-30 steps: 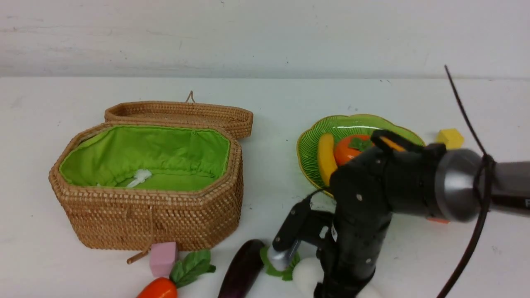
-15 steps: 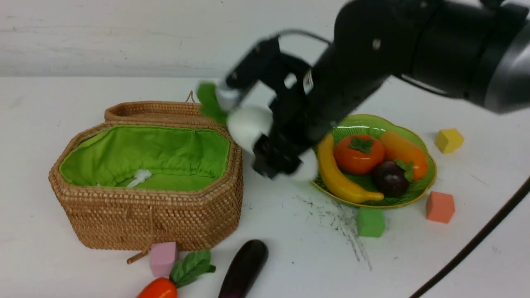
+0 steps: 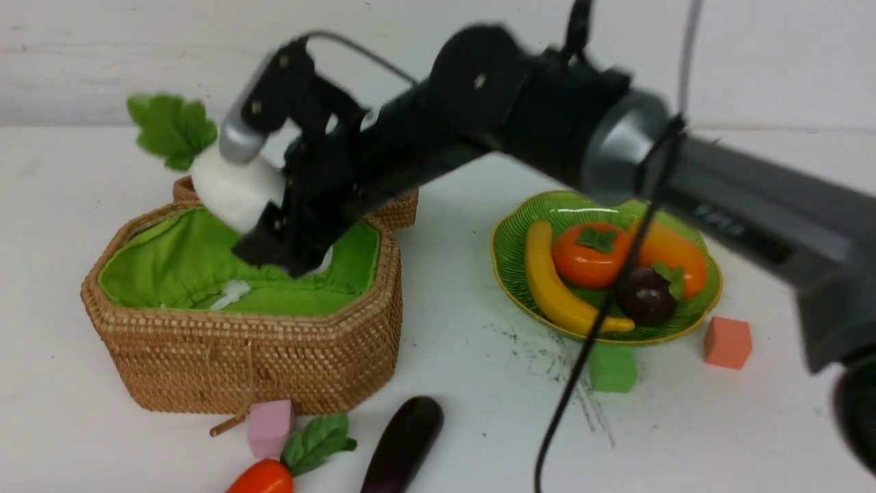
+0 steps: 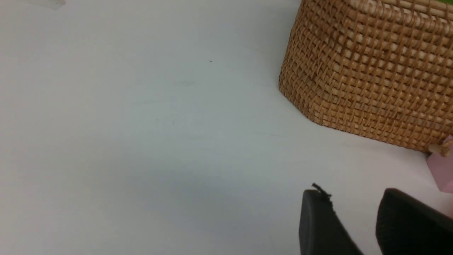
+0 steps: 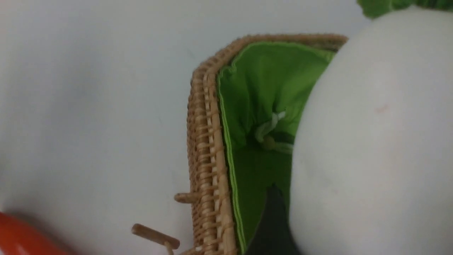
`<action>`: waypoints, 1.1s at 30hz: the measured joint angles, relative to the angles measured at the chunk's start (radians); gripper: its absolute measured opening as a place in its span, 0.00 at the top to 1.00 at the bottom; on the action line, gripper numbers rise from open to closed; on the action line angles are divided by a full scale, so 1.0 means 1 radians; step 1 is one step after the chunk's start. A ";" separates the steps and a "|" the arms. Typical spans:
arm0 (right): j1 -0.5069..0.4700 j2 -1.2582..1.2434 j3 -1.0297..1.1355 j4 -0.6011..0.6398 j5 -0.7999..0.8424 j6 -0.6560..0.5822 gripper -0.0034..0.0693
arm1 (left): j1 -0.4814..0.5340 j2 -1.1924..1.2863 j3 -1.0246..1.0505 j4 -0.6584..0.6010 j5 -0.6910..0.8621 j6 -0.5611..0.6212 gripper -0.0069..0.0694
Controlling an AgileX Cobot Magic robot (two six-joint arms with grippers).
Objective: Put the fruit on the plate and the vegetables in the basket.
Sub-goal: Take a daikon with your right arm and place it on the basket on the left, then use the left arm to grab a carrot and put it into the left basket
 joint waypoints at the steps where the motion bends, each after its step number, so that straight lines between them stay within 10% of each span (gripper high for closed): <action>1: 0.000 0.014 0.000 0.002 -0.006 -0.014 0.22 | 0.000 0.000 0.000 0.000 0.000 0.000 0.60; 19: 0.000 0.035 -0.003 -0.017 -0.031 0.009 0.04 | 0.000 0.000 0.000 0.000 0.000 0.000 0.60; 33: -0.184 -0.287 -0.007 -0.179 0.488 0.272 0.53 | 0.000 0.000 0.000 0.000 0.000 0.000 0.60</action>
